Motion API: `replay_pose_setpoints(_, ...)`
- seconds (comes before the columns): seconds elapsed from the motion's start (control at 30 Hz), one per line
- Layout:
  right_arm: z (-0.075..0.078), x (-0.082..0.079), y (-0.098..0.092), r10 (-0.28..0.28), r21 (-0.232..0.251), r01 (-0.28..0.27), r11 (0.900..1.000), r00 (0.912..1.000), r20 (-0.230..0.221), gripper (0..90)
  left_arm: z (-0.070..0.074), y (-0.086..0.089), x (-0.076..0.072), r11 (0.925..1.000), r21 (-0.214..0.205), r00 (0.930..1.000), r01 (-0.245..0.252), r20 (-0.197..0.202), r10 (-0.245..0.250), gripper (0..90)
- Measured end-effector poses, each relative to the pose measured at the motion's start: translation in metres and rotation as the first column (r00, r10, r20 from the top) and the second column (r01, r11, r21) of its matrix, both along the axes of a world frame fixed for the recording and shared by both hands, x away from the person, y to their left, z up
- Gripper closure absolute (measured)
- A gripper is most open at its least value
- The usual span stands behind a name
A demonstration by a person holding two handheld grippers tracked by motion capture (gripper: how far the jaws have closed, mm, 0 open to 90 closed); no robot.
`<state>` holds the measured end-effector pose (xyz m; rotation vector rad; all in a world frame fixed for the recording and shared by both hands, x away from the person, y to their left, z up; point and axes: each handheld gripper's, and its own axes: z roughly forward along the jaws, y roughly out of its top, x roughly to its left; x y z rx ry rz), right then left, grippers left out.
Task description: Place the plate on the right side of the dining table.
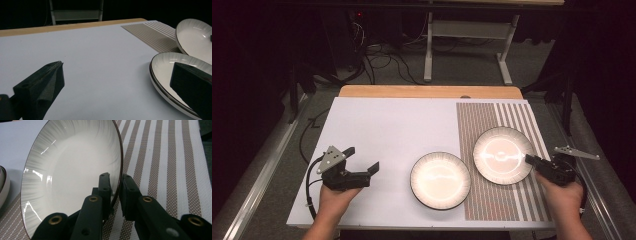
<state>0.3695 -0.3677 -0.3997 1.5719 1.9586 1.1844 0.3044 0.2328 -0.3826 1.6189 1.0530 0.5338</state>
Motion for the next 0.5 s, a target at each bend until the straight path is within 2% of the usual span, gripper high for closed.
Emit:
replay_pose_setpoints(0.13,0.001,0.005,0.002,-0.022,0.006,0.022,0.9997,0.9994,-0.028,82.2,-0.001,0.0,0.001,0.9998,0.019,1.0,0.007,0.004,-0.007,0.2)
replay_pose_setpoints(0.3,-0.002,0.011,0.002,-0.046,0.012,0.047,0.9988,0.997,-0.063,81.1,0.001,-0.001,-0.001,0.9983,0.053,0.9991,-0.025,0.035,0.024,0.2)
replay_pose_setpoints(0.5,-0.007,0.017,0.002,-0.084,0.041,0.089,0.9952,0.9916,-0.098,81.0,0.002,0.0,-0.003,0.9978,0.063,0.9986,-0.021,0.049,0.018,0.2)
